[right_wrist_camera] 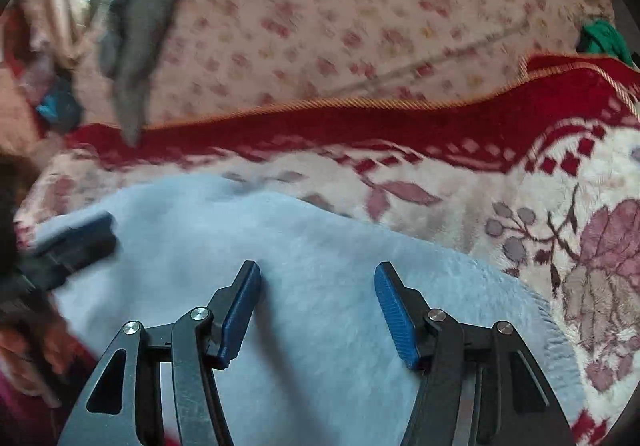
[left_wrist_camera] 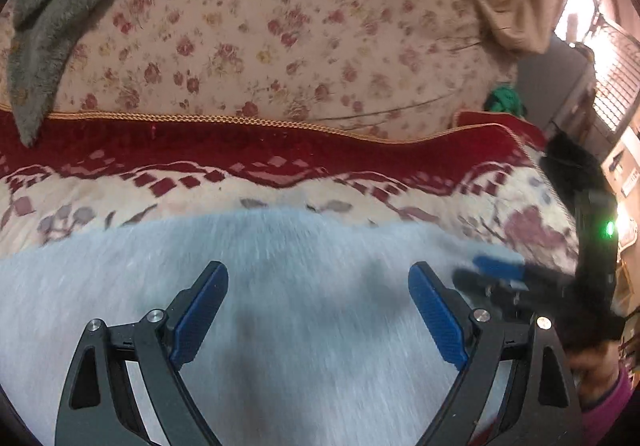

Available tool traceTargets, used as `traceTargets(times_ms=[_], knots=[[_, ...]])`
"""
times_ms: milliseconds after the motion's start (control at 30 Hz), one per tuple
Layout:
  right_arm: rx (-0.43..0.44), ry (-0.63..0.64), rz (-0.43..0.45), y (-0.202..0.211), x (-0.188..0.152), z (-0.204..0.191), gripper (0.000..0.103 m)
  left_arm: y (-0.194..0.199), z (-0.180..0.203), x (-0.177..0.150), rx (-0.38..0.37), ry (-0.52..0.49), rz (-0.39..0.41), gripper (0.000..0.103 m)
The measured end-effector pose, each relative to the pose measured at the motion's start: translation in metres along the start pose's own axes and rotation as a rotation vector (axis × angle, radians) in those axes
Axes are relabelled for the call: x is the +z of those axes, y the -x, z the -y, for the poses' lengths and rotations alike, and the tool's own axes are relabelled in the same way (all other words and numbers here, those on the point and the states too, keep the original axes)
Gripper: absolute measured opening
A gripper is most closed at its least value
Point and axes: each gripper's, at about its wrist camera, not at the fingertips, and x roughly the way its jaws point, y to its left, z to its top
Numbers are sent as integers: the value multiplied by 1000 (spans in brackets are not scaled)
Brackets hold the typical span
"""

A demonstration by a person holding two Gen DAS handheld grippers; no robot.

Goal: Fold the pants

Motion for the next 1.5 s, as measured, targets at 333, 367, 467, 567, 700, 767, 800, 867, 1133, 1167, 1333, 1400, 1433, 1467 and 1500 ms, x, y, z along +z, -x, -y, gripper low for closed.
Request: traceTargets(times_ms=[333, 367, 467, 567, 700, 767, 800, 867, 1133, 1167, 1333, 1400, 1433, 1467, 1500], knots=[[-51, 28, 29, -17, -10, 7, 64, -62, -13, 9, 95, 19, -57, 92], [-56, 31, 29, -17, -10, 7, 65, -59, -13, 8, 90, 23, -49, 92], [-58, 30, 16, -10, -8, 2, 69, -36, -14, 5, 83, 40, -11, 92], [-44, 46, 19, 5, -7, -9, 75, 1, -24, -7, 115, 59, 37, 92], [5, 144, 22, 19, -5, -50, 79, 56, -60, -30, 159, 139, 100, 92], [45, 189, 3, 18, -4, -71, 83, 86, -84, -45, 229, 172, 135, 92], [76, 221, -11, 16, -3, -88, 84, 101, -96, -51, 265, 188, 152, 92], [108, 270, -28, 12, -5, -112, 84, 125, -116, -63, 327, 220, 173, 92], [240, 491, -107, -11, -19, -231, 84, 223, -205, -128, 535, 426, 288, 92], [252, 526, -117, -14, -21, -249, 84, 233, -217, -138, 555, 458, 298, 92], [329, 649, -134, -26, -23, -324, 84, 260, -256, -173, 598, 565, 310, 92], [363, 675, -134, -30, -22, -351, 85, 266, -270, -184, 596, 605, 316, 92], [386, 688, -136, -33, -21, -369, 85, 267, -275, -187, 588, 620, 315, 92], [402, 695, -137, -35, -21, -381, 85, 268, -280, -191, 578, 637, 315, 92], [419, 708, -139, -40, -20, -400, 85, 267, -286, -193, 567, 653, 318, 92]])
